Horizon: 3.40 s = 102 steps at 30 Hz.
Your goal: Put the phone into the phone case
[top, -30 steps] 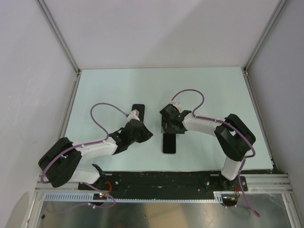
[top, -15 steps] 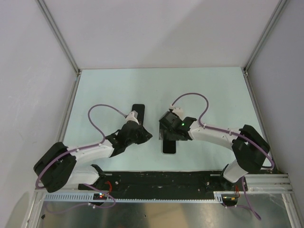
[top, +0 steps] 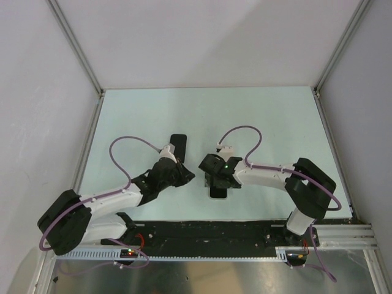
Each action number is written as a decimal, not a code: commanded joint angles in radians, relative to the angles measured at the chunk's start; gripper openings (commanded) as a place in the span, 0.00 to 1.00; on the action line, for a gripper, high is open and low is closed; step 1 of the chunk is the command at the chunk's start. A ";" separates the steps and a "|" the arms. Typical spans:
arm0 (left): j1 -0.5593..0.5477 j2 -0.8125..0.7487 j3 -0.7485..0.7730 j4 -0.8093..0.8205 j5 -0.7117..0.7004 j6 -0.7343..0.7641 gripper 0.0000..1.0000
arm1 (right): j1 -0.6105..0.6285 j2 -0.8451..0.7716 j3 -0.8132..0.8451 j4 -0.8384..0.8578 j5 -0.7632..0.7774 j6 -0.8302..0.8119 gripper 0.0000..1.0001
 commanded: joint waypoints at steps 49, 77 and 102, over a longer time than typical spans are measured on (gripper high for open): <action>0.010 0.009 -0.011 0.030 0.008 0.025 0.18 | 0.029 0.062 0.003 0.080 -0.001 0.000 0.99; 0.193 -0.161 0.088 -0.248 0.002 0.117 0.22 | -0.270 0.314 0.454 0.061 -0.086 -0.354 0.17; 0.224 -0.150 0.152 -0.281 0.016 0.161 0.38 | -0.316 0.326 0.534 0.045 -0.225 -0.346 0.99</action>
